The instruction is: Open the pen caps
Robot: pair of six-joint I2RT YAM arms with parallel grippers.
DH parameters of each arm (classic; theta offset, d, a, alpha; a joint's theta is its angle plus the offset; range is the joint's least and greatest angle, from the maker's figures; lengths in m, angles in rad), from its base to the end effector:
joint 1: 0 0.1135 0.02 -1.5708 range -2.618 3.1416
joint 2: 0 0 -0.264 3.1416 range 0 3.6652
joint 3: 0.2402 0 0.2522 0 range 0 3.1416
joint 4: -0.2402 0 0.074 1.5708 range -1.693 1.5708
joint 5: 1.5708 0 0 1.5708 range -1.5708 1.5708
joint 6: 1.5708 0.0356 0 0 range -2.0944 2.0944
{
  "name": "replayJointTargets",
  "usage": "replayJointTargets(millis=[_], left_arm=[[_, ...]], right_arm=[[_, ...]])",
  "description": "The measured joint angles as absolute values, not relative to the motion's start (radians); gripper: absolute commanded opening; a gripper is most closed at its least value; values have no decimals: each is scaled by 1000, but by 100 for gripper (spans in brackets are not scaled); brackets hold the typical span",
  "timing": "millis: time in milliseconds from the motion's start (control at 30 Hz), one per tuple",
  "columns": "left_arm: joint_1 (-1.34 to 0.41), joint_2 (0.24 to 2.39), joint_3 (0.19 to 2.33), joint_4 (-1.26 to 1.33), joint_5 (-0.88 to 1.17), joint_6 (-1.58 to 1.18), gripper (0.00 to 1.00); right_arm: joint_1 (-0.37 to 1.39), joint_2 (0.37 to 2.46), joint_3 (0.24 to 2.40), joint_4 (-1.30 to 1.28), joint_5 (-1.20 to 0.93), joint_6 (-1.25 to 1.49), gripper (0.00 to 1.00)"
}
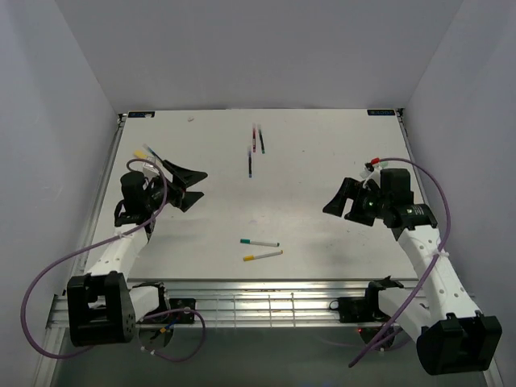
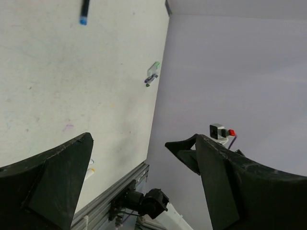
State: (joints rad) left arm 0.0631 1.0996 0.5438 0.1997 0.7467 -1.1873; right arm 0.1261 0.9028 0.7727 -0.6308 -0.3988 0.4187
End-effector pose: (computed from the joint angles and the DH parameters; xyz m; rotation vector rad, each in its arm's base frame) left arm 0.2348 -0.0094 0.2355 -0.7435 1.9790 -1.4316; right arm 0.1813 0.0369 0.2748 0.1421 2.3691 0.7329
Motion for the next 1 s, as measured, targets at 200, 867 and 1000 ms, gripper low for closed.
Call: replayJointTargets(millis=[200, 867, 1000], left_arm=[[63, 1126, 506, 212, 734, -1279, 98], [-171, 1283, 894, -445, 411, -937, 98], [-234, 1343, 960, -472, 360, -893, 98]], right_arm=[[126, 1092, 918, -625, -323, 358, 90], [185, 1102, 999, -933, -274, 314, 90], [192, 1131, 999, -937, -279, 312, 90]])
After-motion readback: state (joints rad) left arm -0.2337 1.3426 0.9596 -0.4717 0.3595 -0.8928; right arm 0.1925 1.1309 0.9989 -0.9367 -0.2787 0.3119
